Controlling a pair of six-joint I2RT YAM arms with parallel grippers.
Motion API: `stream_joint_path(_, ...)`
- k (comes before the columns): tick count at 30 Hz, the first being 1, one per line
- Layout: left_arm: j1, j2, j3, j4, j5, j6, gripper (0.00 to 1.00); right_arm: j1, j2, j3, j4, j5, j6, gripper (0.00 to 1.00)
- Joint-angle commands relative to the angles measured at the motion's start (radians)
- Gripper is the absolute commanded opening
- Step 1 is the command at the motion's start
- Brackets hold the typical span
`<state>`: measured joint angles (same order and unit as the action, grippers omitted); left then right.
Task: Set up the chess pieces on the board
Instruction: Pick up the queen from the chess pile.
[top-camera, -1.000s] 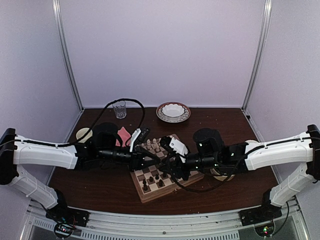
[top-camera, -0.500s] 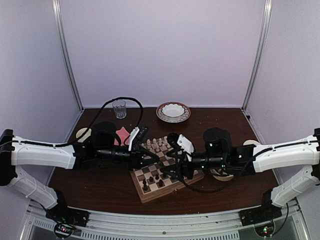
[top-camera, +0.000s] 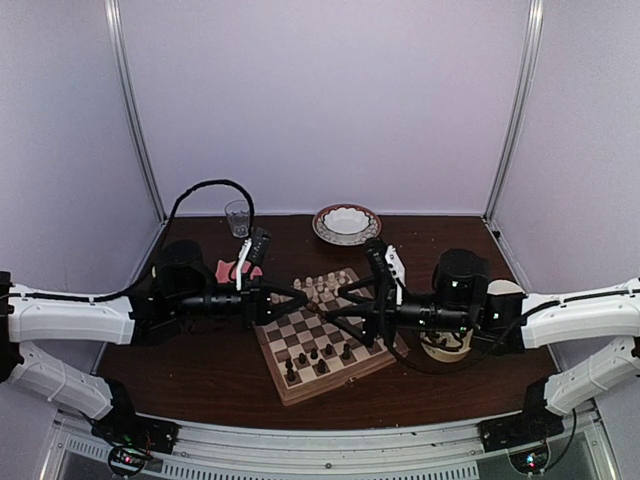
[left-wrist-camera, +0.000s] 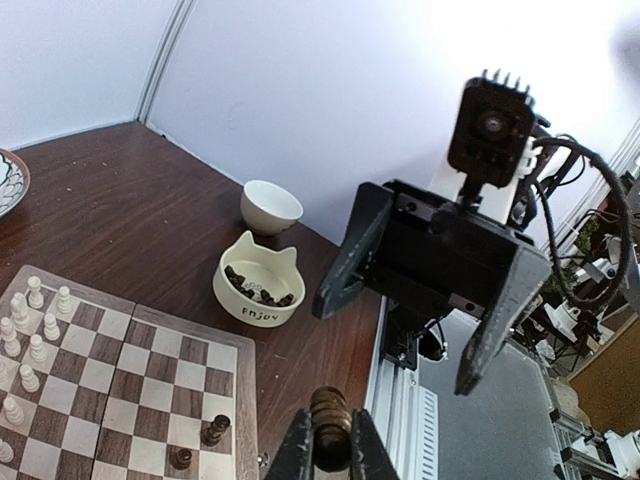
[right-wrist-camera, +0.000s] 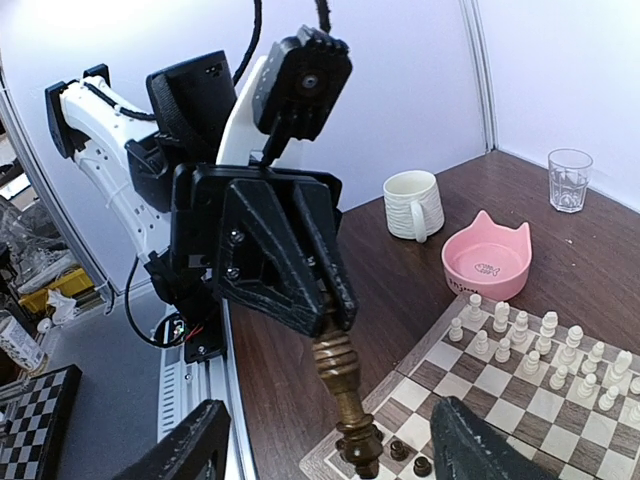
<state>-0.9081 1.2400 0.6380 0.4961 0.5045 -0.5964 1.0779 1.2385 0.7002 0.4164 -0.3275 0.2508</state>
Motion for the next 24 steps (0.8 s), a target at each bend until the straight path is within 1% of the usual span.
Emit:
stream_joint_path(1,0.008,-0.048,-0.033,0.147,0.005,-0.035,0.0,-0.034,0.037,0.01,0.074,-0.099,0.095,0.71)
stream_joint_path(3,0.008,-0.052,-0.037,0.163,0.01,-0.043,0.0,-0.04,0.052,0.009,0.091,-0.116,0.11,0.7)
stream_joint_path(6,0.008,-0.05,-0.052,0.211,0.015,-0.066,0.0,-0.05,0.063,-0.004,0.143,-0.154,0.134,0.65)
stream_joint_path(10,0.008,-0.033,-0.074,0.298,0.024,-0.1,0.0,-0.055,0.068,-0.018,0.203,-0.196,0.162,0.51)
stream_joint_path(14,0.009,-0.014,-0.067,0.305,0.037,-0.107,0.0,-0.057,0.067,-0.026,0.23,-0.214,0.175,0.41)
stream_joint_path(15,0.008,-0.012,-0.066,0.309,0.039,-0.108,0.0,-0.058,0.068,-0.023,0.228,-0.218,0.177,0.41)
stream_joint_path(16,0.009,-0.011,-0.067,0.316,0.04,-0.11,0.0,-0.059,0.071,-0.02,0.224,-0.22,0.178,0.43)
stream_joint_path(18,0.009,-0.011,-0.072,0.332,0.043,-0.114,0.0,-0.059,0.076,-0.019,0.223,-0.219,0.177,0.53)
stream_joint_path(19,0.01,-0.014,-0.076,0.341,0.046,-0.116,0.0,-0.061,0.077,-0.019,0.223,-0.218,0.177,0.55)
stream_joint_path(24,0.009,-0.022,-0.088,0.364,0.043,-0.121,0.0,-0.062,0.084,-0.022,0.232,-0.225,0.182,0.53)
